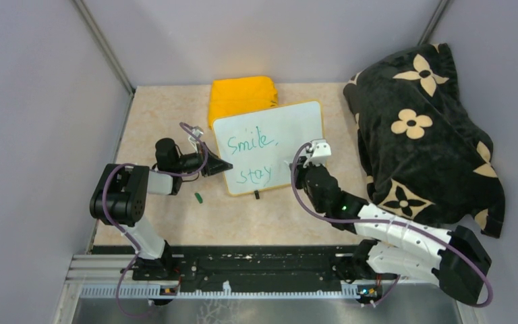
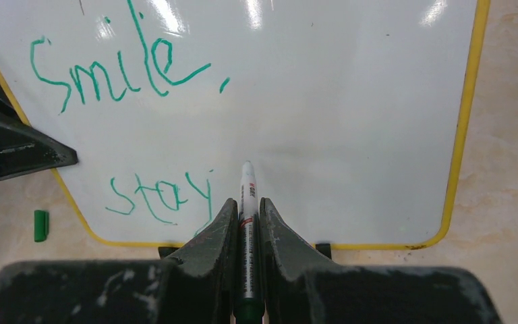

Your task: Write a sentence on the whiteboard

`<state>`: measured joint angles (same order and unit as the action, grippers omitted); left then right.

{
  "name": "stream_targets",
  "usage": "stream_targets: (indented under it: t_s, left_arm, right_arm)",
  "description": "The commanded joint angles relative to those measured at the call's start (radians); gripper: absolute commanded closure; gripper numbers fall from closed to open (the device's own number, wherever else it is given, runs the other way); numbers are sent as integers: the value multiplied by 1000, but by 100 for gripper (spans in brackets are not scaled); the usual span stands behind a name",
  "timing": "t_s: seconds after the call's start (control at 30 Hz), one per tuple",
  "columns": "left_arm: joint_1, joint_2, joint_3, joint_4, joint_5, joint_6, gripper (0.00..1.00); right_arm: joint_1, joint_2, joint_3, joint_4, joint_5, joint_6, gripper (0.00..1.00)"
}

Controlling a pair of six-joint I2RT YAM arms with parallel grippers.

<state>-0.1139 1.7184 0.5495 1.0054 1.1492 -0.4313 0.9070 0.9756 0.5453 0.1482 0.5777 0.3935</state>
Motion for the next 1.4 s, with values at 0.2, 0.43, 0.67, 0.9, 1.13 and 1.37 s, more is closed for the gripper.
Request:
stream_targets:
  t_s: [0.2,0.43,0.67,0.9,1.13,1.37]
  left_arm:
    - [-9,15,0,-83,-60,49,100]
    - [-10,15,0,-83,-60,49,100]
    - [-12,14,0,-84,-59,51,100]
    - [-12,15,1,-84,-60,49,100]
    - [-12,15,1,-84,-60,49,100]
    - [-12,12,1,-84,-60,51,100]
  right_arm:
    - [-10,73,104,78,14,-59,100]
    - [-10,112,125,95,5,-64,100]
    - [-10,146,123,96,3,-62,100]
    - [-20,162,109,91,8,-53,100]
    - [-22,149,78,73,9,-36,100]
    - [-22,117,30,46,7,-13,100]
